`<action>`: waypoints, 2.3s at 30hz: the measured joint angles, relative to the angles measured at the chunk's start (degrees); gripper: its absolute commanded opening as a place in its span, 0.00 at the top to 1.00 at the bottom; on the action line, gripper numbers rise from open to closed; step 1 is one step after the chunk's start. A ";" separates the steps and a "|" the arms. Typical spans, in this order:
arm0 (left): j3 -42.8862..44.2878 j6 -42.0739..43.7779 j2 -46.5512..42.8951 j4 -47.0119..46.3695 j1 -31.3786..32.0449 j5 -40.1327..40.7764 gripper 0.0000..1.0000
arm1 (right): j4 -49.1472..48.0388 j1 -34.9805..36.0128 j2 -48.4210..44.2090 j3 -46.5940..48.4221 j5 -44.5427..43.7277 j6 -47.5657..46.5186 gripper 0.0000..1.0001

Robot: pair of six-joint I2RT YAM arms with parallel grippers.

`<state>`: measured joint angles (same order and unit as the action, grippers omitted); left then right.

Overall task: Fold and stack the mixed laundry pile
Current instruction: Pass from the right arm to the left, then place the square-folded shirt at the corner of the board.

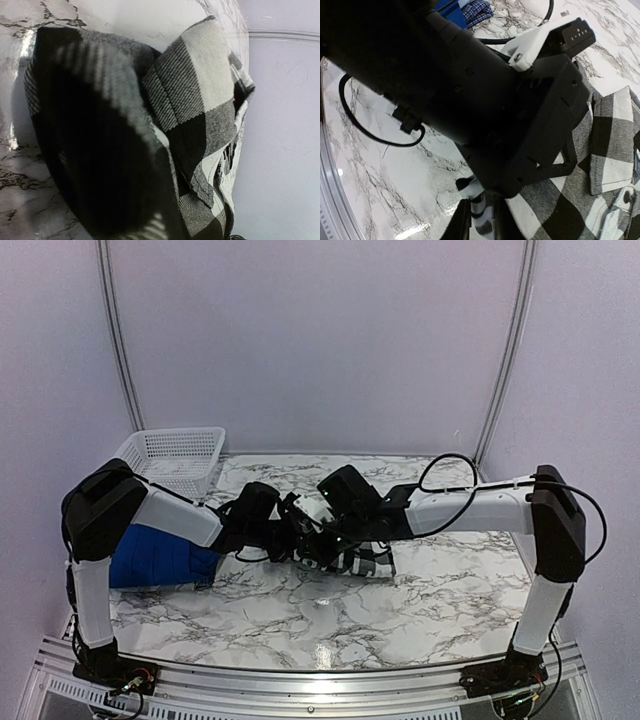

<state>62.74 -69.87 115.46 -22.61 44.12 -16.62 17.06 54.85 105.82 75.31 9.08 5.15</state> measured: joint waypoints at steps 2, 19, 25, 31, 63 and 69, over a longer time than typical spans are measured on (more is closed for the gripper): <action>0.37 2.45 -0.13 2.27 -0.24 -0.07 1.00 | 0.02 0.04 -0.92 0.00 0.24 0.31 0.70; 14.34 31.76 -17.51 51.58 -1.46 13.22 1.00 | 0.55 -1.09 -23.82 -9.79 -1.90 3.15 0.34; 16.15 37.66 -21.53 61.44 -2.32 16.94 1.00 | 1.79 -2.21 -26.93 -15.39 -3.48 5.16 0.26; 19.06 41.22 -25.38 67.14 -2.64 19.47 1.00 | 2.03 -4.44 -31.56 -18.34 -4.33 6.36 0.19; 11.50 45.18 -46.23 74.03 -19.08 19.19 1.00 | 2.12 -6.16 -32.35 -18.69 -4.92 5.33 0.15; 4.50 51.12 -47.34 74.82 -28.06 18.67 1.00 | 2.29 -6.23 -32.11 -18.69 -4.90 5.09 0.15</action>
<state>67.24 -18.74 68.12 52.21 16.05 2.04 19.35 48.62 73.71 56.62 4.19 10.24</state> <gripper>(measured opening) 0.036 0.853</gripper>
